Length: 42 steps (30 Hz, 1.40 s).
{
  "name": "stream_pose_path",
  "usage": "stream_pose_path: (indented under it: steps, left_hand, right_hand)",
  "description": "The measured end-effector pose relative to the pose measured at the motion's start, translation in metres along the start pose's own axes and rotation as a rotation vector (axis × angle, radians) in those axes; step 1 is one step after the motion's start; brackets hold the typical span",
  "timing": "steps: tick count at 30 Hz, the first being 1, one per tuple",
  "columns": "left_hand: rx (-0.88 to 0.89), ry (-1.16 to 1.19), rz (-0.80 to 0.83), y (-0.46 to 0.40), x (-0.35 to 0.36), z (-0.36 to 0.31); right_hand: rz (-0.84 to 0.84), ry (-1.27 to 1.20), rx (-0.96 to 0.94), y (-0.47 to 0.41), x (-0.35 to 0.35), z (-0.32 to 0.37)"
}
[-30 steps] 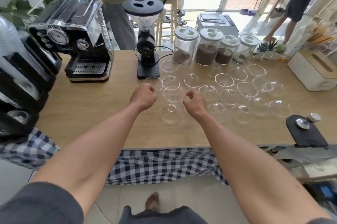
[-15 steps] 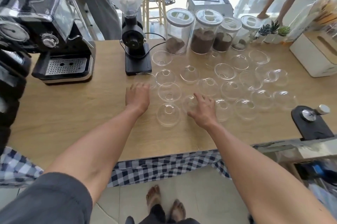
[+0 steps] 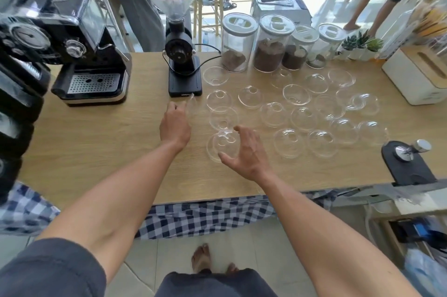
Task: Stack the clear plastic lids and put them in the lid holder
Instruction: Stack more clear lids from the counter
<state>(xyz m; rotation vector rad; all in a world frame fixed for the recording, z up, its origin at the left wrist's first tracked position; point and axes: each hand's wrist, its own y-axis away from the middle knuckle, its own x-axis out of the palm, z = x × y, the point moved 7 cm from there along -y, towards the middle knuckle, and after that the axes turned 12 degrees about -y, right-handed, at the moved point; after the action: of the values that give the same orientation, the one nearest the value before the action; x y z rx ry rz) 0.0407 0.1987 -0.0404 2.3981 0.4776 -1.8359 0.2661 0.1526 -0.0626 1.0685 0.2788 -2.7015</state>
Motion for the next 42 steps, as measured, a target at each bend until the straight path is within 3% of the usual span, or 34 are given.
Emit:
stream_pose_path:
  steps: [8, 16, 20, 28, 33, 36, 39, 42]
  left_hand:
    - [-0.243, 0.397, -0.141, 0.028, -0.038, 0.018]
    - [-0.51, 0.933, 0.094, 0.065, -0.013, 0.031]
    - [-0.563, 1.047, 0.211, 0.086, 0.006, 0.021]
    - [-0.628, 1.085, 0.385, 0.121, 0.039, -0.011]
    - [-0.678, 1.01, 0.409, 0.13, 0.057, -0.01]
    - [-0.661, 0.822, 0.436, 0.127, 0.063, -0.002]
    - [-0.6, 0.475, 0.314, 0.101, 0.051, 0.013]
    - [-0.446, 0.361, 0.231, 0.057, 0.042, 0.008]
  right_hand:
    - [0.078, -0.023, 0.011, 0.011, 0.029, 0.006]
    - [0.097, -0.082, 0.082, 0.02, 0.033, 0.005]
    - [0.022, -0.144, 0.139, 0.028, 0.013, 0.0]
    - [-0.058, -0.164, 0.237, 0.026, -0.027, -0.029]
    - [-0.07, -0.18, 0.252, 0.024, -0.031, -0.038]
    - [-0.066, -0.185, 0.244, 0.016, -0.03, -0.037]
    - [-0.061, -0.155, 0.226, 0.001, -0.029, -0.034]
    - [-0.019, -0.113, 0.178, -0.021, -0.025, -0.033]
